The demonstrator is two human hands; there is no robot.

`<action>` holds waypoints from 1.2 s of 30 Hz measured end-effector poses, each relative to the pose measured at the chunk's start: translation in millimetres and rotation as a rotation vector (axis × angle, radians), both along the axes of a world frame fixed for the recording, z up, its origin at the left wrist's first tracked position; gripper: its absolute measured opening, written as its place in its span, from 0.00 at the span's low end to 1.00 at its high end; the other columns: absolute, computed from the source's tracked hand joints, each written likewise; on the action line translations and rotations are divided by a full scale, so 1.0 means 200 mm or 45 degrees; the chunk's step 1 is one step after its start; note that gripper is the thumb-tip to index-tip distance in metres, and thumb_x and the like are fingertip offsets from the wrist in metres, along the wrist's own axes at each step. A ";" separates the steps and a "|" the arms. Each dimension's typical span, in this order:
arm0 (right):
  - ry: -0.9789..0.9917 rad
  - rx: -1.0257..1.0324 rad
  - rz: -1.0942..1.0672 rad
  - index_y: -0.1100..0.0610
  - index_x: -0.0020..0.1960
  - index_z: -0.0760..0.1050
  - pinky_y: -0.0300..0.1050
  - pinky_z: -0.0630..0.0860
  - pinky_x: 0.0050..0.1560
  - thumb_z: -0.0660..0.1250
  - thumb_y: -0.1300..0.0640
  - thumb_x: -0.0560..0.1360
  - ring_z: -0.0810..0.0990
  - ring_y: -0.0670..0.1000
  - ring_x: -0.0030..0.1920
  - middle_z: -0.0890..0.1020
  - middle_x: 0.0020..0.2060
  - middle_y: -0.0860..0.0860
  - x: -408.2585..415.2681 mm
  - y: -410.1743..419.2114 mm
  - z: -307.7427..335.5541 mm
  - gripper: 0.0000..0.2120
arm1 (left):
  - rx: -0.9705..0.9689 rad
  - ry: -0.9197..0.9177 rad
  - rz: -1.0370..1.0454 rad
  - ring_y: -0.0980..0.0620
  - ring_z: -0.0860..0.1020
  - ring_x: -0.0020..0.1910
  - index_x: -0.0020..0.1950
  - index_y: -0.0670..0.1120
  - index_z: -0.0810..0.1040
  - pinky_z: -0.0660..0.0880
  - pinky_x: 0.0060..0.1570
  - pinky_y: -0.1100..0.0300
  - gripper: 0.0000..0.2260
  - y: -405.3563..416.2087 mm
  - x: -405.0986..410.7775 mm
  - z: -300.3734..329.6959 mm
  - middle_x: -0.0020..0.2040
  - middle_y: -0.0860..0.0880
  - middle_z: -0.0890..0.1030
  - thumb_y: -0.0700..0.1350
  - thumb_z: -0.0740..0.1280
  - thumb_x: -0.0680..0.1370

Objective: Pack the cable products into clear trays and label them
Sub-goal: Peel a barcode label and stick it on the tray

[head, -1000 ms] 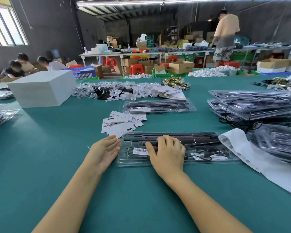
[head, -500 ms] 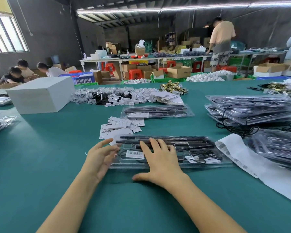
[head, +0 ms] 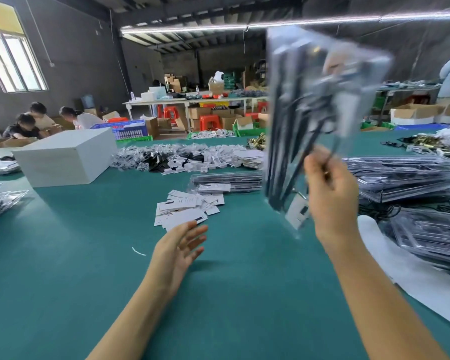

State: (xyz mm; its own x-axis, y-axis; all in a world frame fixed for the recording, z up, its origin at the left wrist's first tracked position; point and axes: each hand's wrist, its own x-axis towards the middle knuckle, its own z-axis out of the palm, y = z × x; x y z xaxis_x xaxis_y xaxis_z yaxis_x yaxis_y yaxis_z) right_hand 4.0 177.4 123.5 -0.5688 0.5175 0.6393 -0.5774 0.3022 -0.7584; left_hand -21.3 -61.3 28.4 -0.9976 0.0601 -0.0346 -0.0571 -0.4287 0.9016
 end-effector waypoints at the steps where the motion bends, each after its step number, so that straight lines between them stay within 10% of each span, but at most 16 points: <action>1: 0.031 -0.305 0.127 0.46 0.43 0.79 0.39 0.76 0.43 0.63 0.58 0.80 0.74 0.39 0.36 0.77 0.32 0.41 0.00 0.03 0.03 0.11 | -0.017 0.004 -0.014 0.46 0.82 0.51 0.56 0.42 0.76 0.76 0.50 0.54 0.13 0.03 0.01 -0.01 0.53 0.42 0.84 0.48 0.63 0.76; 4: -0.007 -1.000 0.424 0.51 0.52 0.77 0.64 0.74 0.60 0.63 0.56 0.79 0.80 0.57 0.56 0.81 0.51 0.51 -0.04 0.12 0.03 0.04 | -0.014 0.013 -0.044 0.41 0.82 0.53 0.56 0.42 0.75 0.77 0.53 0.50 0.20 0.12 0.04 -0.02 0.56 0.40 0.82 0.52 0.67 0.69; 9: -0.284 -1.545 0.793 0.57 0.58 0.72 0.61 0.77 0.47 0.60 0.53 0.81 0.80 0.58 0.52 0.79 0.53 0.58 -0.13 0.11 -0.13 0.10 | 0.199 -0.064 -0.141 0.37 0.80 0.55 0.57 0.44 0.74 0.79 0.54 0.48 0.21 0.26 0.06 -0.01 0.58 0.40 0.78 0.53 0.68 0.69; 17: -0.679 -1.433 1.022 0.56 0.52 0.72 0.61 0.77 0.52 0.64 0.52 0.78 0.81 0.58 0.53 0.79 0.54 0.58 -0.18 0.04 -0.41 0.08 | 0.171 -0.101 0.080 0.44 0.84 0.39 0.52 0.36 0.76 0.81 0.37 0.57 0.08 0.14 0.00 -0.01 0.43 0.39 0.84 0.39 0.60 0.81; 22: -0.698 -1.334 1.018 0.58 0.62 0.69 0.60 0.77 0.54 0.66 0.40 0.71 0.78 0.64 0.57 0.77 0.58 0.62 -0.16 0.20 -0.48 0.28 | 0.211 -0.177 0.267 0.44 0.83 0.33 0.43 0.36 0.73 0.81 0.30 0.55 0.07 -0.02 -0.13 0.06 0.34 0.42 0.81 0.35 0.61 0.80; 36: -0.726 -1.779 1.116 0.61 0.59 0.73 0.62 0.73 0.52 0.55 0.45 0.81 0.75 0.70 0.59 0.79 0.59 0.62 -0.23 0.38 -0.57 0.20 | 0.275 -0.343 0.359 0.39 0.80 0.45 0.65 0.37 0.67 0.81 0.33 0.54 0.25 -0.04 -0.85 0.16 0.54 0.37 0.78 0.56 0.62 0.79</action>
